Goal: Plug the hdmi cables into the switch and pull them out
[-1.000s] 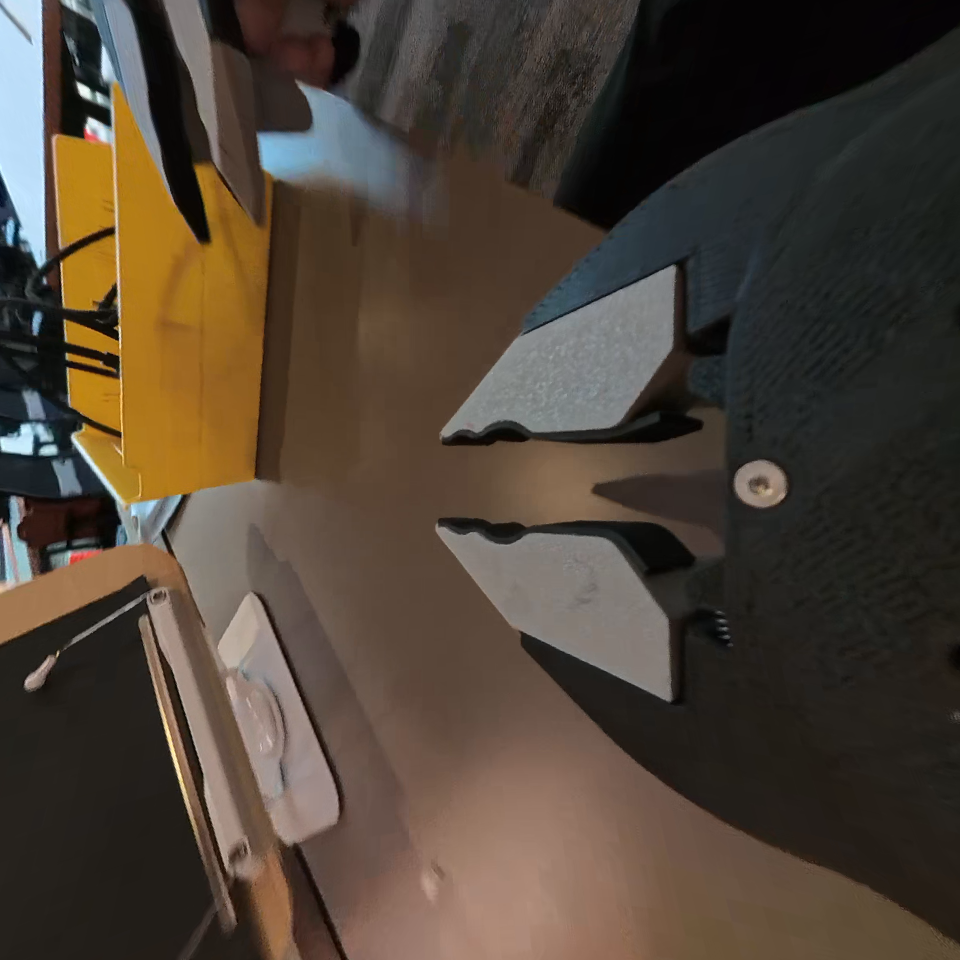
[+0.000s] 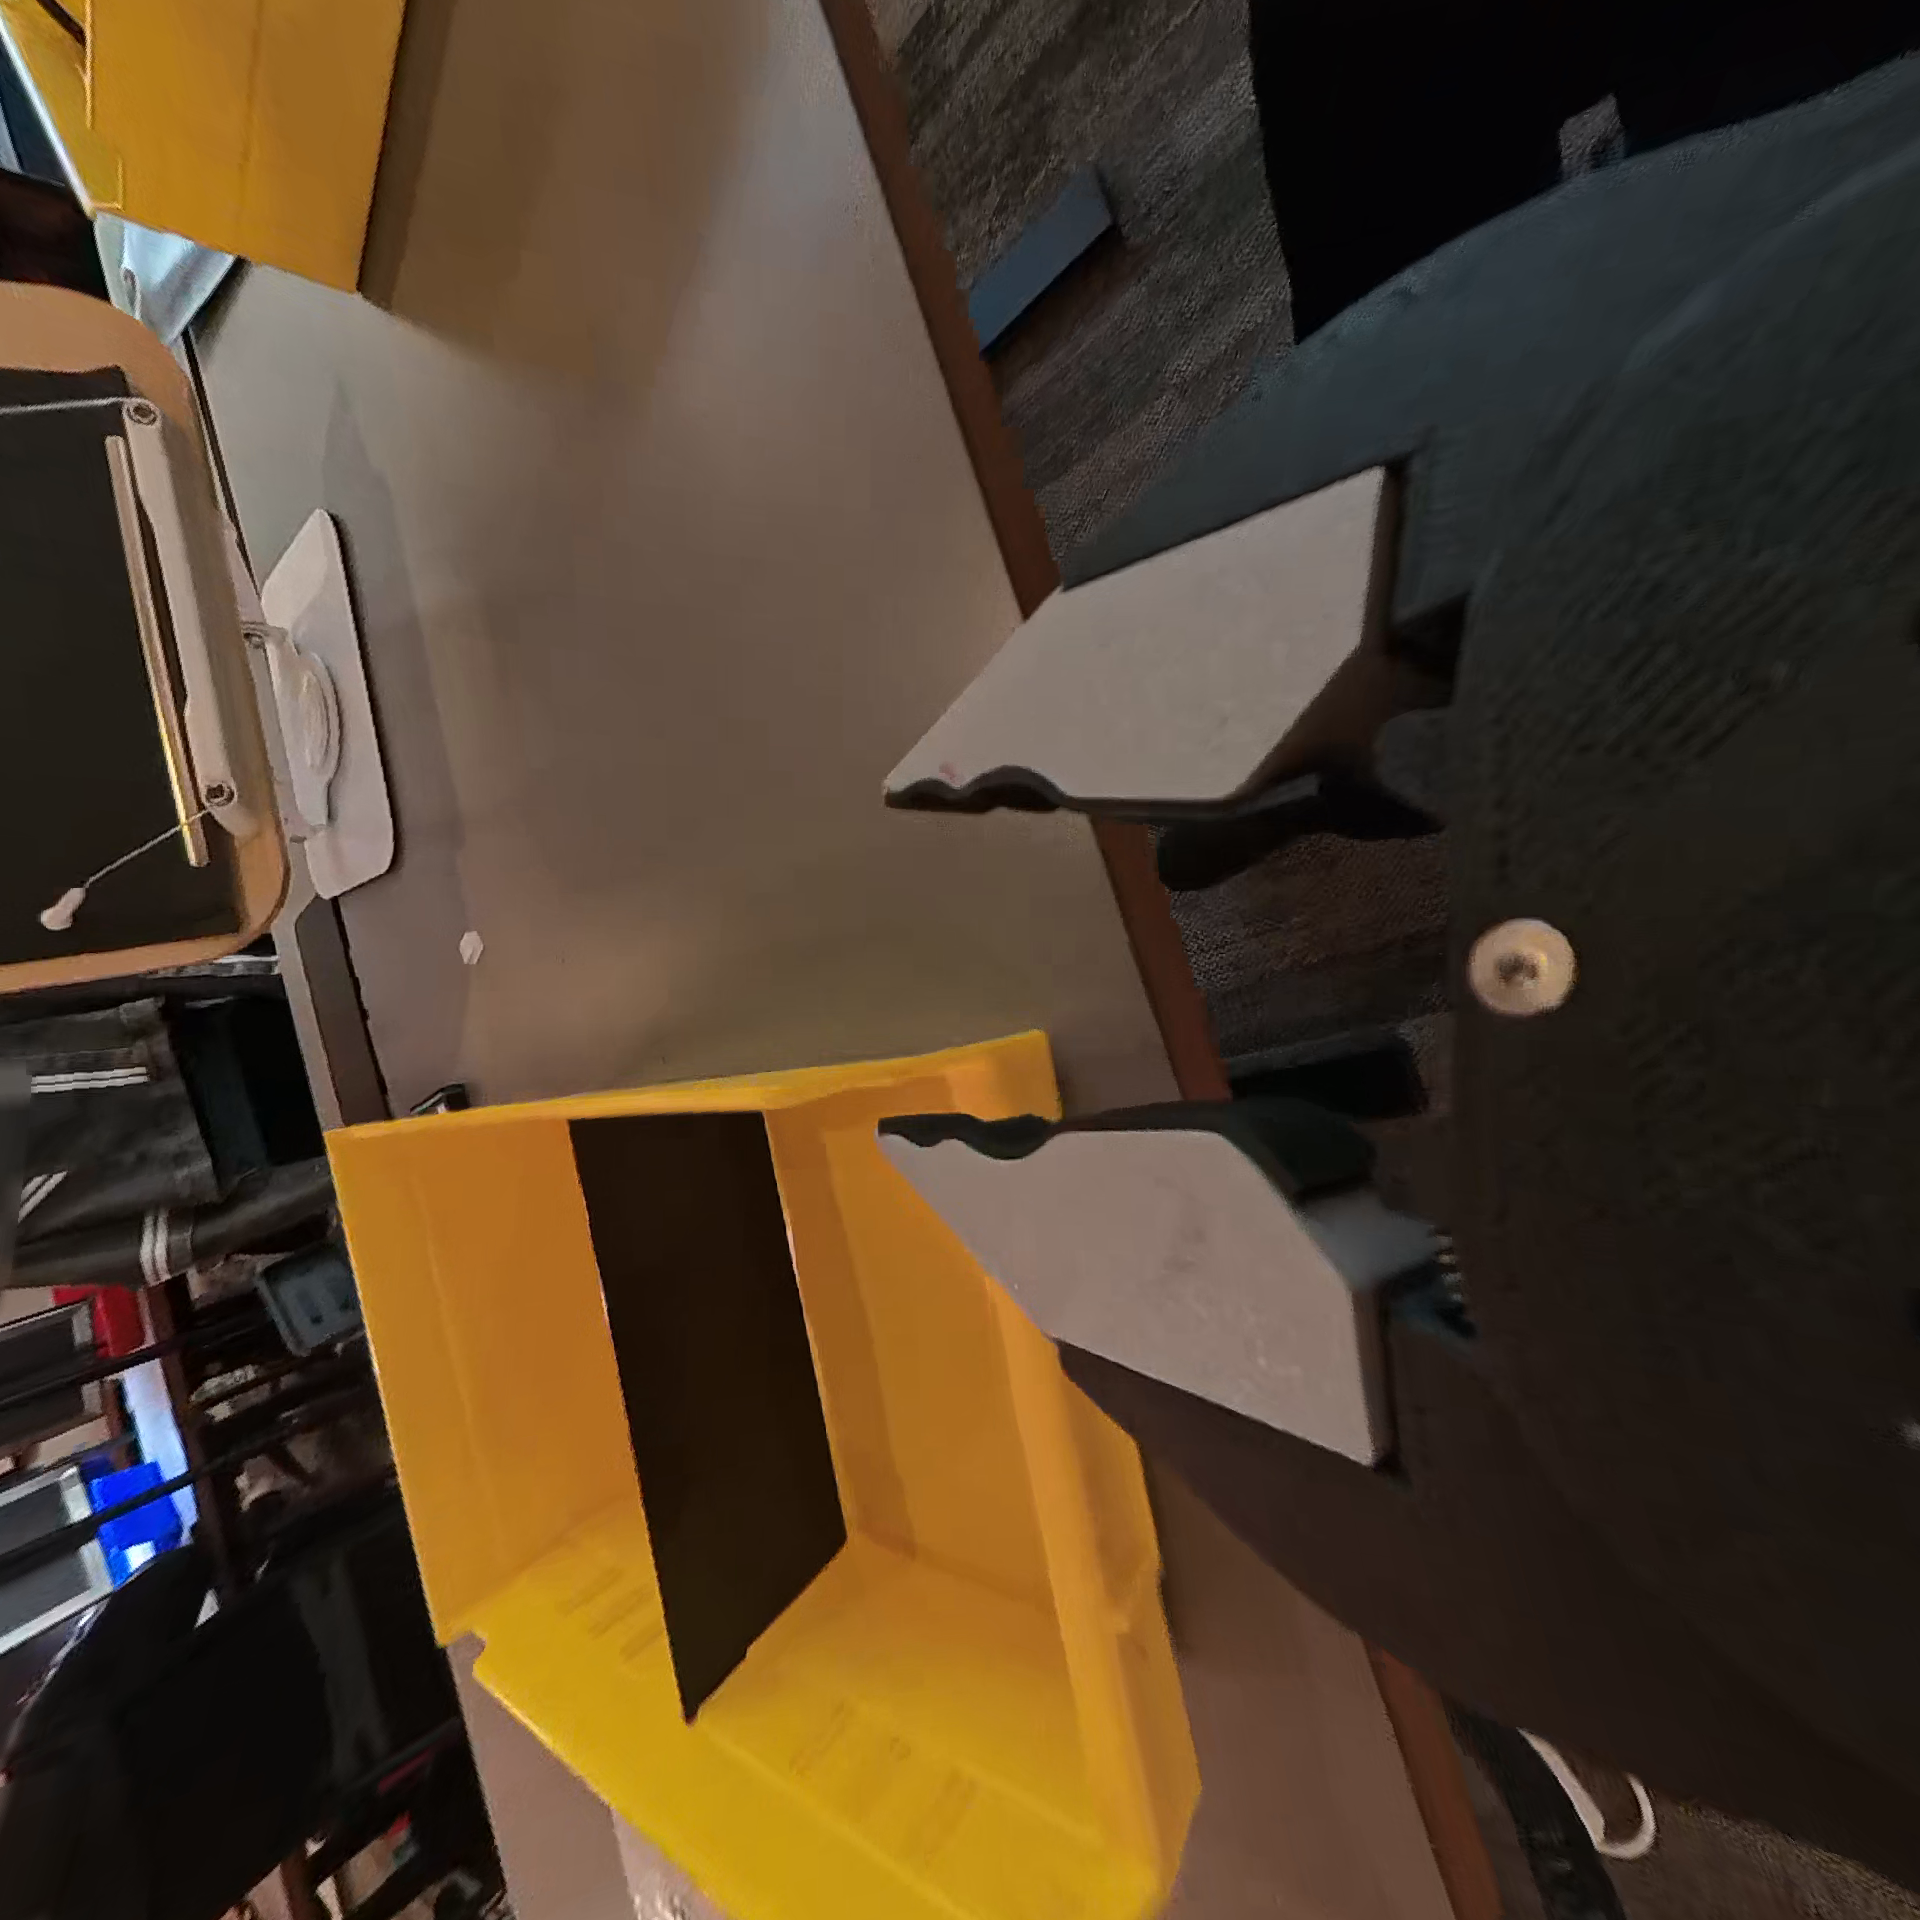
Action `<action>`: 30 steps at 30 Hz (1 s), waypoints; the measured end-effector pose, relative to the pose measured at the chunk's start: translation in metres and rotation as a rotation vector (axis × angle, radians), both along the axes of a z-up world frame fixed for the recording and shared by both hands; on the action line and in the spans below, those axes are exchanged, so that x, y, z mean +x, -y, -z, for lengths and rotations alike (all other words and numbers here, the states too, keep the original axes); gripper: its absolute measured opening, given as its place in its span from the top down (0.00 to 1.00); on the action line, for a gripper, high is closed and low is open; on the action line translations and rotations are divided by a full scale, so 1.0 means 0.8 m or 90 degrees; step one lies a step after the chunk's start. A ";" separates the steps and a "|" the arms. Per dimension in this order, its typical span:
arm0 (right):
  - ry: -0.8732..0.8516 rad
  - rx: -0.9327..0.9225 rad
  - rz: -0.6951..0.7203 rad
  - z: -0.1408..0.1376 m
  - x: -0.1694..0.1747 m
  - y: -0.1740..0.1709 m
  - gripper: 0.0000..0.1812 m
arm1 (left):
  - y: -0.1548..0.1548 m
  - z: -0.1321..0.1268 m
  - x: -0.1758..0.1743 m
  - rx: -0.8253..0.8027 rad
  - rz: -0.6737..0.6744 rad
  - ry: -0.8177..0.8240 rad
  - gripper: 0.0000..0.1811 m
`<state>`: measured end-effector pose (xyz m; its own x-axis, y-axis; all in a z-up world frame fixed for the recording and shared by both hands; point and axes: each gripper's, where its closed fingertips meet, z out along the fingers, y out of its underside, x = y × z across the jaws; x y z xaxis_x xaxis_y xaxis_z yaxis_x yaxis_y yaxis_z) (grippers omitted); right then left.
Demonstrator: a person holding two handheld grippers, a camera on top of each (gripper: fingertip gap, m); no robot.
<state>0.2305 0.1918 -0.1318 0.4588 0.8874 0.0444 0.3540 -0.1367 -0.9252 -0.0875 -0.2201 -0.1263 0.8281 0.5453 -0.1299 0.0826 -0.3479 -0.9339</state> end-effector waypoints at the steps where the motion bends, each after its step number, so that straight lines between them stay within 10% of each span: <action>1: 0.006 0.005 0.005 -0.003 -0.008 -0.006 0.68 | -0.010 -0.001 -0.004 0.000 -0.001 -0.002 0.69; 7: 0.084 0.000 0.026 0.010 -0.048 -0.041 0.68 | -0.056 0.005 -0.042 -0.051 -0.033 -0.023 0.69; 12: 0.134 -0.005 0.013 0.033 -0.057 -0.054 0.98 | -0.048 0.033 -0.079 -0.103 -0.059 -0.033 0.98; 16: 0.112 -0.057 -0.016 0.034 -0.064 -0.027 1.00 | -0.027 0.025 -0.088 -0.115 -0.046 -0.087 0.98; 30: 0.145 -0.046 -0.080 0.035 -0.213 0.212 0.92 | 0.053 -0.074 -0.015 0.044 -0.006 -0.149 0.98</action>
